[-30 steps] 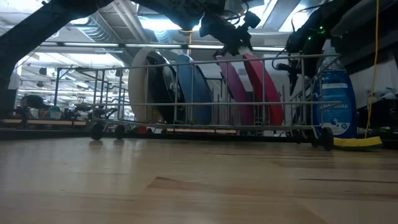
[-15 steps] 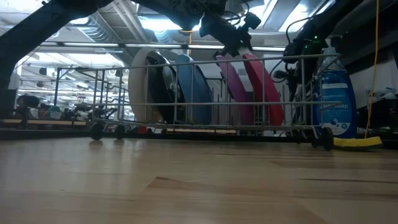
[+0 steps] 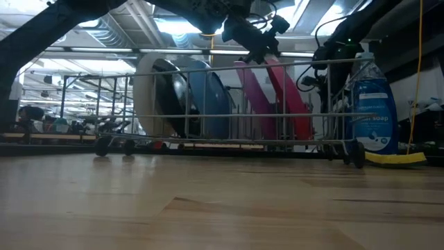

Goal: Sort dishes
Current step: Put the white plate in the dish rack

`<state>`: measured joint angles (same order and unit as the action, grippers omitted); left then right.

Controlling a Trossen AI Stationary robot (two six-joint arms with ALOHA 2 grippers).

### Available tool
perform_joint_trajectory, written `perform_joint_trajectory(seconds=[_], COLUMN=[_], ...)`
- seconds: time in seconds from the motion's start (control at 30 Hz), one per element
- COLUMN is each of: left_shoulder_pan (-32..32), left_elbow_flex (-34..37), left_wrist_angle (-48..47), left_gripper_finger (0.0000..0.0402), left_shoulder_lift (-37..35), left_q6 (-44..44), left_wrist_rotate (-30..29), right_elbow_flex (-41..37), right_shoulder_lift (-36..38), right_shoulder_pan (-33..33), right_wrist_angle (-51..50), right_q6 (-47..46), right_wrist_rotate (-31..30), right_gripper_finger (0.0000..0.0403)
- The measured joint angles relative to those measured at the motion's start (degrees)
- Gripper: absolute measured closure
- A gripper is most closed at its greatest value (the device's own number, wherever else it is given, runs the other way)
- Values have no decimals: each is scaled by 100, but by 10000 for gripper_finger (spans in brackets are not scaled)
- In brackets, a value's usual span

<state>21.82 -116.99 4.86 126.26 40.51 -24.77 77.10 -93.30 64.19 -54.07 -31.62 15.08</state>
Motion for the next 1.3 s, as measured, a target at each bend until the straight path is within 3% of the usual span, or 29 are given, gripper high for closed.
perform_joint_trajectory(seconds=[0.27, 0.47, 0.77, 1.1, 1.3], left_shoulder_pan=[0, 30, 52, 193, 225], left_elbow_flex=[2, 2, 2, 23, 216], left_wrist_angle=[-488, -746, -157, -673, -723], left_gripper_finger=[355, 355, 355, 355, 355], left_shoulder_lift=[0, 0, 0, 0, 0], left_q6=[0, 62, 127, 148, 614], left_wrist_rotate=[8, 63, -134, -283, -306], right_elbow_flex=[4, 2, 0, -9, -13], right_shoulder_lift=[0, 0, 0, 0, -7], right_shoulder_pan=[-283, -335, -338, -340, -340], right_wrist_angle=[134, 134, 132, 158, 182], right_q6=[-114, -244, -219, -236, -248], right_wrist_rotate=[123, 119, 88, 60, 59], right_gripper_finger=[374, 389, 382, 381, 383])
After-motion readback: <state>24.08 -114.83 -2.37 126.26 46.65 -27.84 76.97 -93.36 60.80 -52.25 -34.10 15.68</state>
